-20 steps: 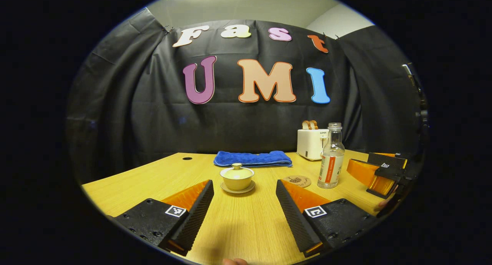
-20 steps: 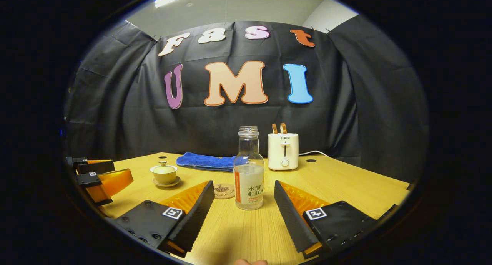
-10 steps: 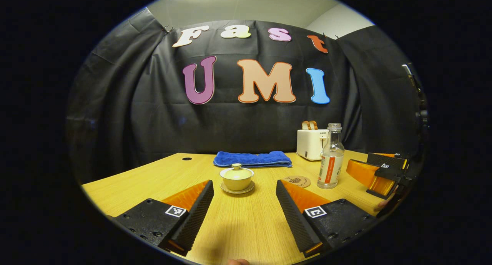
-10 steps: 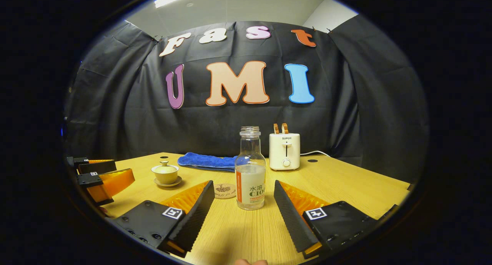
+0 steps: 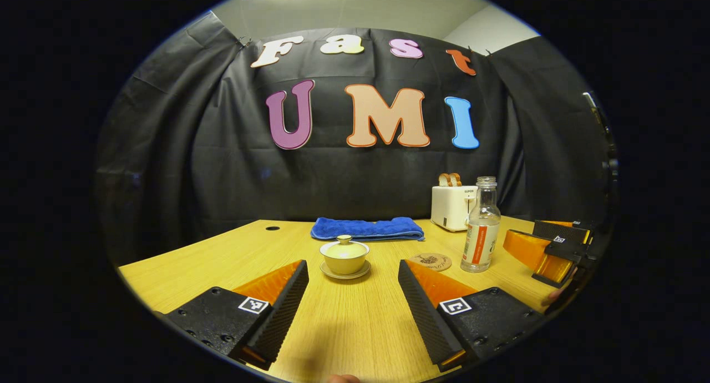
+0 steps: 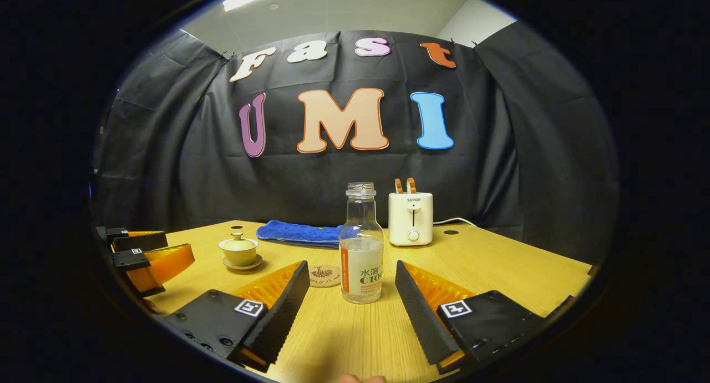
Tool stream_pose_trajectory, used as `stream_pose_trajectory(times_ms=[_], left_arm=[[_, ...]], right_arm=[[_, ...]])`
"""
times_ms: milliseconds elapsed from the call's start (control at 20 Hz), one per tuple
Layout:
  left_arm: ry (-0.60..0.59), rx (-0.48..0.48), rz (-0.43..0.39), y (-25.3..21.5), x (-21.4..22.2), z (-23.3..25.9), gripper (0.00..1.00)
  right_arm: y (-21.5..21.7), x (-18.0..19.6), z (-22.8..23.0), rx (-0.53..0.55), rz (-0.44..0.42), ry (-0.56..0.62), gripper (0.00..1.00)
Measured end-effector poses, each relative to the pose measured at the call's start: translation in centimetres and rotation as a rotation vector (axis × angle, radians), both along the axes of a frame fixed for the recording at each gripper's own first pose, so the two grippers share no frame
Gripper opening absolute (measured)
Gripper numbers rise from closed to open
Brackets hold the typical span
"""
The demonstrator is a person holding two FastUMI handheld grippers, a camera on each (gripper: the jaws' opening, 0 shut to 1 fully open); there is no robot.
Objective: Open the teacup lid with one hand, grasp the water bottle and pour water into the teacup with the other hand; after pouring, place the water bottle on the coaster and then close the teacup lid.
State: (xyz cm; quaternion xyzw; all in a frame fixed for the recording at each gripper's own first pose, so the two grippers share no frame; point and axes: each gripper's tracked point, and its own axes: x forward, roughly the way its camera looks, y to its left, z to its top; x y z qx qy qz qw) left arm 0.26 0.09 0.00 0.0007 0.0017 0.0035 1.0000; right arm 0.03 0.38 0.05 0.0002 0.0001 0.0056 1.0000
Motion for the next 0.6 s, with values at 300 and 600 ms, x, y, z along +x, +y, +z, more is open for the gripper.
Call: stream_pose_trajectory(times_ms=[300, 600], left_arm=[[-0.002, 0.000, 0.003, 0.06, 0.04, 0.00, 0.95], [0.006, 0.004, 0.029, 0.47, 0.89, -0.36, 0.95]], right_arm=[[0.04, 0.00, 0.02, 0.000, 0.000, 0.000, 0.96], [0.15, -0.02, 0.08, 0.000, 0.003, 0.000, 0.99]])
